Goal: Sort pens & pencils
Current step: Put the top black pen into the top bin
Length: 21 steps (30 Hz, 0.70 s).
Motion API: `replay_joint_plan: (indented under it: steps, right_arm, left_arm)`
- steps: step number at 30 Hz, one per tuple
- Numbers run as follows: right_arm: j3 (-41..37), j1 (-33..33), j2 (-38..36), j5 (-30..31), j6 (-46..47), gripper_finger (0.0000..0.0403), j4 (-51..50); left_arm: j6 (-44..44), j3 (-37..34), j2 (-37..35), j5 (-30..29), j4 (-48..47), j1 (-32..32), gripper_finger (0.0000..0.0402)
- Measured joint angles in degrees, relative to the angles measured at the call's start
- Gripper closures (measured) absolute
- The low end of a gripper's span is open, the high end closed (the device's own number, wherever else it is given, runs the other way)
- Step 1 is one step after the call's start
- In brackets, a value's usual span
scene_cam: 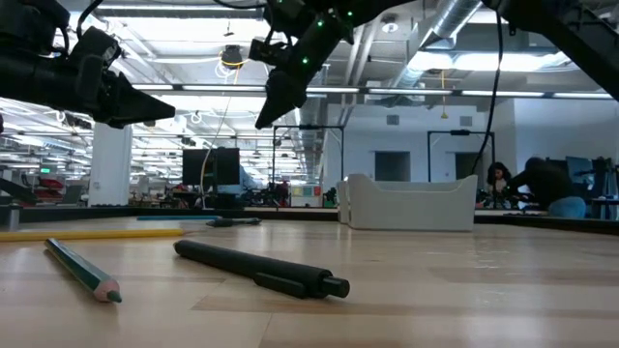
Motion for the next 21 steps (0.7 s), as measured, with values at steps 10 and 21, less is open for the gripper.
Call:
replay_joint_plan:
  steps: [10,21]
  right_arm:
    - [0.00,0.00,0.83,-0.20,14.68,0.0214,-0.08]
    - [0.00,-0.04,0.81,-0.20,26.83,0.0214,-0.56]
  left_arm:
    - [-3.03,0.00,-0.01,-0.03,0.04,-0.01,0.0323]
    - [-10.61,-0.05,0.00,-0.18,0.79,0.01,0.0323]
